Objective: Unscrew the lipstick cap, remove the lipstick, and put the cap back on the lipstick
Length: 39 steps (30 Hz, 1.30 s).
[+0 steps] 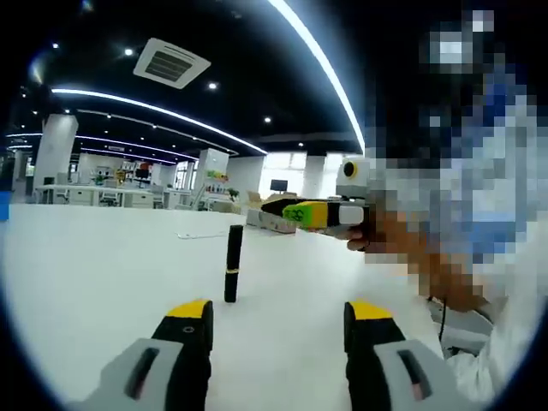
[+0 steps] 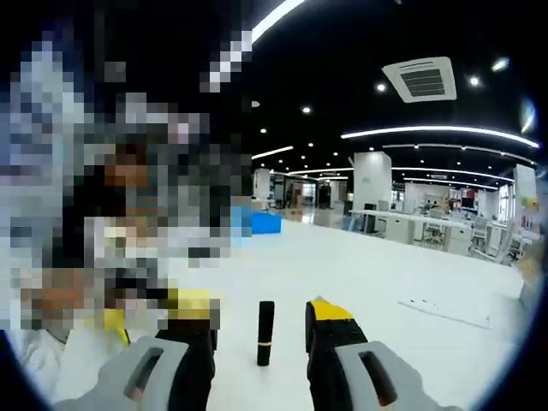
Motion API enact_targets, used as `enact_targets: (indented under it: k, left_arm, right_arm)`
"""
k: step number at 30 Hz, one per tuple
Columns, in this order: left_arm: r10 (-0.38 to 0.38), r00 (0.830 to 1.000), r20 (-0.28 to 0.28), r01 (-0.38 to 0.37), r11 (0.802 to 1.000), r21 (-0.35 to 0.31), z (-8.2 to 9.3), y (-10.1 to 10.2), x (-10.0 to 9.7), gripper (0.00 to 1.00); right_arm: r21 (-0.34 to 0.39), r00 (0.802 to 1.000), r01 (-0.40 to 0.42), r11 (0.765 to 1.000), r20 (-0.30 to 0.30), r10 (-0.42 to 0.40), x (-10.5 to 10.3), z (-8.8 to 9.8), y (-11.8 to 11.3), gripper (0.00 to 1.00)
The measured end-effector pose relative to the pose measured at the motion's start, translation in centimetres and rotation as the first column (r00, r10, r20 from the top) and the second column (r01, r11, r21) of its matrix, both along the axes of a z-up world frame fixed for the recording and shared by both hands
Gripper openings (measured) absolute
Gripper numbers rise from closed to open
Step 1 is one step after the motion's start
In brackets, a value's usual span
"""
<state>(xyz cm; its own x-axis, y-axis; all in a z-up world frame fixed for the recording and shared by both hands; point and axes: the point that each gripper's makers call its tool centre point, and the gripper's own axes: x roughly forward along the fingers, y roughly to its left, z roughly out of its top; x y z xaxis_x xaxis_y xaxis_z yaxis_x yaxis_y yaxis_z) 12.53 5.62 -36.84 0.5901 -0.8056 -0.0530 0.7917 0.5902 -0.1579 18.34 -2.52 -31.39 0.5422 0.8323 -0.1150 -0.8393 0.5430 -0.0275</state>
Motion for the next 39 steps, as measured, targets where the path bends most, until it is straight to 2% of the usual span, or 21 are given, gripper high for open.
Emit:
enact_targets:
  k: [5,12,15,18,20,23,24,27,31,34,39]
  left_arm:
    - [0.006,0.998,0.055,-0.008,0.999,0.042,2.4,1.5,-0.4,0.63]
    - [0.006,0.996,0.094,-0.013,0.997,0.075,5.3,3.0,-1.7,0.65]
    - [0.022,0.996,0.091,-0.029,0.997,0.074,6.4,3.8,-2.3,0.65]
    - [0.034,0.997,0.073,-0.042,0.993,0.113,6.2,4.5,-3.0,0.64]
    - [0.046,0.997,0.068,-0.054,0.991,0.119,6.2,5.0,-3.4,0.65]
    - [0.062,0.996,0.057,-0.067,0.994,0.085,6.6,5.5,-4.0,0.65]
    - [0.062,0.996,0.056,-0.067,0.994,0.083,6.7,5.5,-4.2,0.65]
    - [0.069,0.994,0.080,-0.075,0.994,0.083,7.2,5.7,-4.7,0.65]
    - [0.072,0.993,0.095,-0.080,0.994,0.079,7.4,6.2,-5.1,0.65]
    - [0.078,0.993,0.086,-0.084,0.994,0.070,7.4,6.7,-5.2,0.65]
    - [0.083,0.993,0.086,-0.086,0.996,0.035,8.1,6.8,-5.1,0.65]
  right_arm:
    - [-0.015,0.999,0.026,1.000,0.022,-0.026,-2.6,0.6,-1.9,0.44]
    - [-0.005,0.999,0.014,1.000,0.036,-0.014,-7.3,2.3,-2.7,0.48]
    - [-0.029,0.999,0.027,0.999,0.025,-0.026,-9.0,2.0,-3.1,0.48]
    - [-0.044,0.999,0.045,0.998,0.024,-0.044,-9.8,1.4,-3.6,0.48]
    - [-0.027,0.998,0.062,0.998,0.012,-0.062,-10.4,1.1,-4.2,0.48]
    - [0.026,0.996,0.089,0.996,-0.018,-0.088,-11.3,0.9,-5.1,0.47]
    - [0.023,0.995,0.098,0.995,-0.029,-0.097,-11.4,0.9,-5.2,0.46]
    - [0.010,0.992,0.124,0.992,0.004,-0.124,-12.1,1.6,-5.8,0.45]
    - [0.027,0.992,0.129,0.991,-0.001,-0.129,-12.8,2.1,-6.2,0.44]
    - [0.027,0.991,0.135,0.990,0.002,-0.135,-13.0,2.2,-6.4,0.44]
    - [0.039,0.993,0.118,0.992,-0.004,-0.118,-13.0,2.3,-6.0,0.50]
